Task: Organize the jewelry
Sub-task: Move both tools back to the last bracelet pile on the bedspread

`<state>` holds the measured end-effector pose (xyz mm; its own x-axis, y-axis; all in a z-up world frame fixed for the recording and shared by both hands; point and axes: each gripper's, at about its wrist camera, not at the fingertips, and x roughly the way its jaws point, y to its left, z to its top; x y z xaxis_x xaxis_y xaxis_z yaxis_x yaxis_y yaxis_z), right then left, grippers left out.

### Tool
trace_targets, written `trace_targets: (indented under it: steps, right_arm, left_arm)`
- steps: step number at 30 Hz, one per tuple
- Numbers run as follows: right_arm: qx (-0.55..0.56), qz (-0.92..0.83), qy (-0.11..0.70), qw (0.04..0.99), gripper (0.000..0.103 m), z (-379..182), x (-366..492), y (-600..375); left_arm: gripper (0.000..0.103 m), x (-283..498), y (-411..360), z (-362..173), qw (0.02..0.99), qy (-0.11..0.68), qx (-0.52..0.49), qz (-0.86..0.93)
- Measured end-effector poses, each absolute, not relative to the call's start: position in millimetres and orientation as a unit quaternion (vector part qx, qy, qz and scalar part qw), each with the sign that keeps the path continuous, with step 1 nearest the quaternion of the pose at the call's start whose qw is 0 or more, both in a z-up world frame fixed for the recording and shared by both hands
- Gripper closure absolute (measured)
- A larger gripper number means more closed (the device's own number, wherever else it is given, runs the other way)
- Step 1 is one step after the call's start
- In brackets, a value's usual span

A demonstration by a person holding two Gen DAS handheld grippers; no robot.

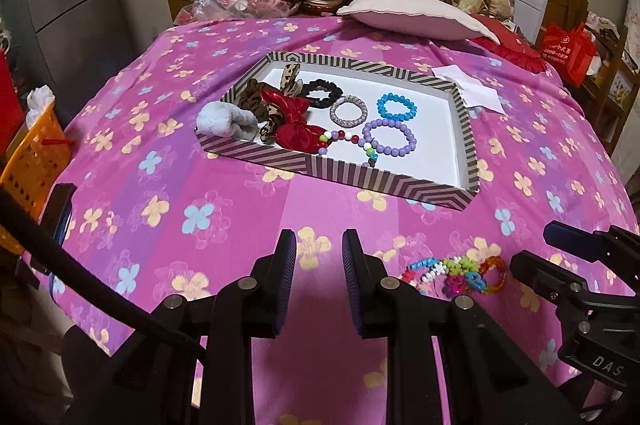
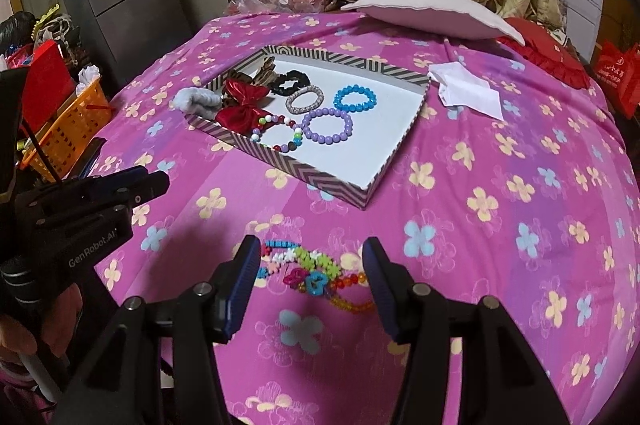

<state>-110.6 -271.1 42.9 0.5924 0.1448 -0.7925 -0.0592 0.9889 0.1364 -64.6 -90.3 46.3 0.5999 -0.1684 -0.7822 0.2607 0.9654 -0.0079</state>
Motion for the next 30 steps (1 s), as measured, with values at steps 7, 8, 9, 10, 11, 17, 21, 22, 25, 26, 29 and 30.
trace_targets:
  steps: [7, 8, 9, 10, 11, 17, 21, 22, 25, 26, 29, 30]
  right_arm:
    - [0.043, 0.057, 0.446, 0.892, 0.047, 47, -123, -268]
    - [0.043, 0.057, 0.445, 0.893, 0.046, 47, -125, -268]
    - [0.042, 0.056, 0.445, 0.893, 0.046, 47, -126, -268]
    - [0.042, 0.056, 0.444, 0.893, 0.046, 48, -128, -267]
    - [0.041, 0.057, 0.444, 0.893, 0.046, 48, -129, -266]
    - [0.034, 0.058, 0.445, 0.893, 0.044, 50, -137, -263]
    - [0.035, 0.058, 0.443, 0.894, 0.044, 50, -139, -263]
    - [0.036, 0.058, 0.444, 0.894, 0.043, 49, -140, -263]
    - [0.035, 0.056, 0.448, 0.892, 0.042, 47, -141, -265]
    - [0.036, 0.055, 0.450, 0.891, 0.041, 45, -142, -265]
    - [0.037, 0.051, 0.459, 0.886, 0.041, 38, -144, -269]
    - [0.038, 0.051, 0.461, 0.885, 0.041, 36, -145, -270]
  left_arm:
    - [0.058, -78, -91, 52, 0.896, 0.423, 0.056, -0.124]
    - [0.058, -79, -91, 53, 0.896, 0.422, 0.057, -0.124]
    - [0.058, -80, -90, 54, 0.896, 0.422, 0.057, -0.124]
    - [0.058, -81, -90, 54, 0.897, 0.421, 0.057, -0.125]
    - [0.058, -82, -90, 55, 0.897, 0.421, 0.058, -0.125]
    - [0.058, -88, -90, 58, 0.898, 0.417, 0.060, -0.126]
    - [0.058, -92, -91, 59, 0.898, 0.416, 0.062, -0.128]
    - [0.058, -92, -91, 58, 0.898, 0.417, 0.061, -0.128]
    - [0.058, -93, -91, 57, 0.896, 0.421, 0.062, -0.129]
    - [0.058, -93, -91, 56, 0.895, 0.422, 0.062, -0.129]
    - [0.058, -93, -91, 54, 0.894, 0.425, 0.063, -0.129]
    - [0.058, -93, -91, 53, 0.893, 0.426, 0.063, -0.129]
